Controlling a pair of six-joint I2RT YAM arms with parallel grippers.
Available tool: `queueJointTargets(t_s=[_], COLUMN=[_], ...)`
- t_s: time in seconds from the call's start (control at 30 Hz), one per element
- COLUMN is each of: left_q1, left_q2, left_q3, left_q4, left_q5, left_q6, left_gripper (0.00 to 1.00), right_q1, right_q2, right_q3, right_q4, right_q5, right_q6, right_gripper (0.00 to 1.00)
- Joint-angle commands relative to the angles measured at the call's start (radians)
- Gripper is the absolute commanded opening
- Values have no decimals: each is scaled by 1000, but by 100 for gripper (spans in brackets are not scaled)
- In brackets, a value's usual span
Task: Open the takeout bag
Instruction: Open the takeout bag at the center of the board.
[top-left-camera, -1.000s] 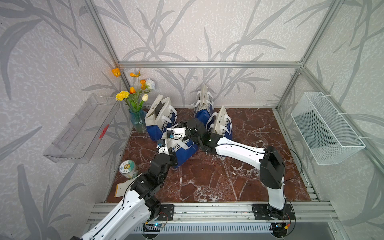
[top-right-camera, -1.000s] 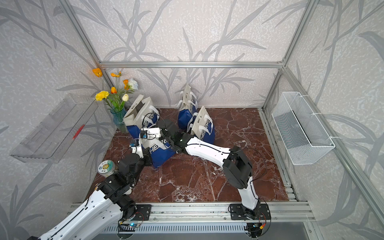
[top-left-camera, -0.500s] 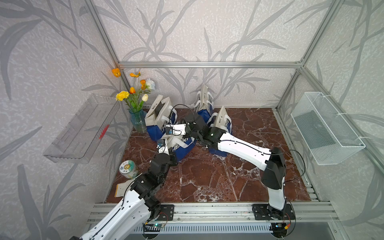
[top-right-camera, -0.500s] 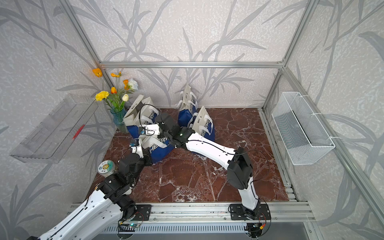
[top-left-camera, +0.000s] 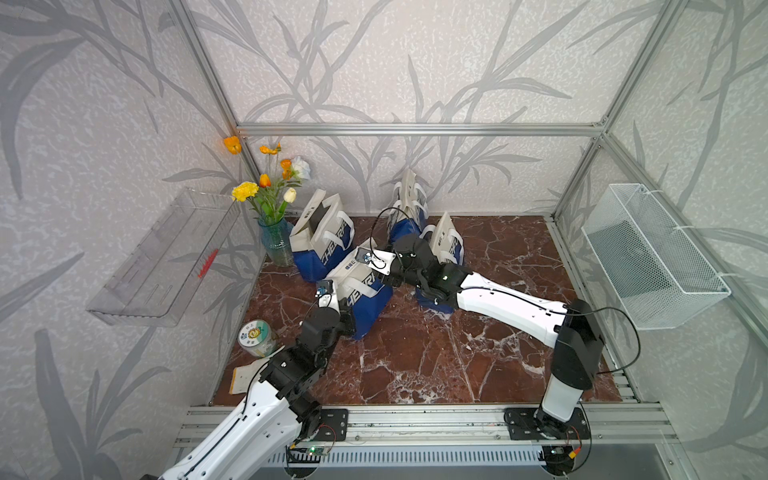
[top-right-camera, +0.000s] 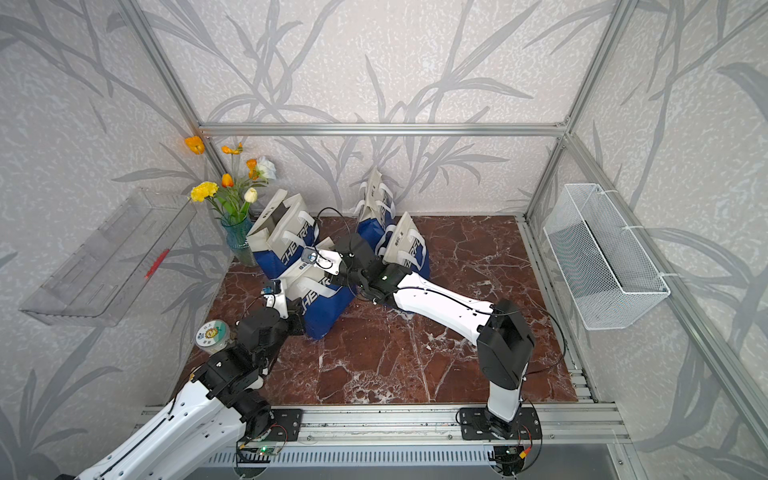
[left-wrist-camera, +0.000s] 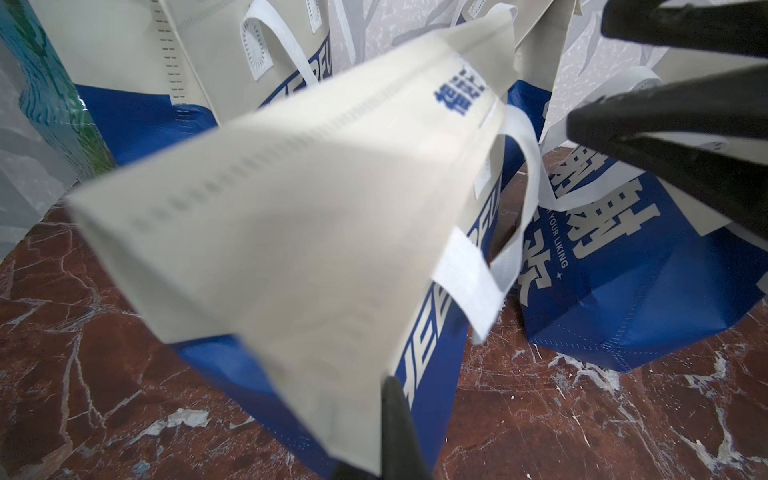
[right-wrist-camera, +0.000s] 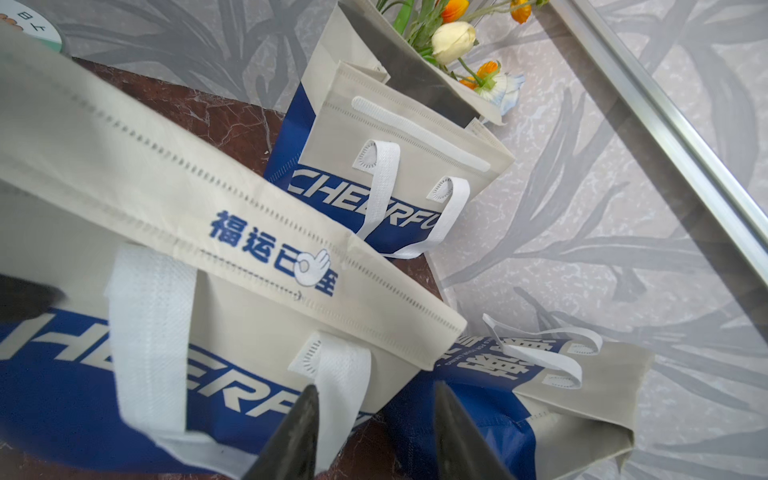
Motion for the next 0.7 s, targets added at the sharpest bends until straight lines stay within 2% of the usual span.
queueJointTargets(t_s=[0.0,0.3,0.67], left_q1=[-1,-1,-2], left_q2=[-2,-1,12], left_q3=[0,-5,-5], left_q4=[-7,-5,7], left_q5=[8,10,15], left_q6=[12,9,9], left_gripper=[0,0,0], right_q1=[-4,-7,2], right_q2=[10,40,81], right_q3=[-10,1,1], right_q4=[88,82,127], right_q5=[-20,-74,-41], right_q6=[51,46,29], right_gripper=[45,46,50])
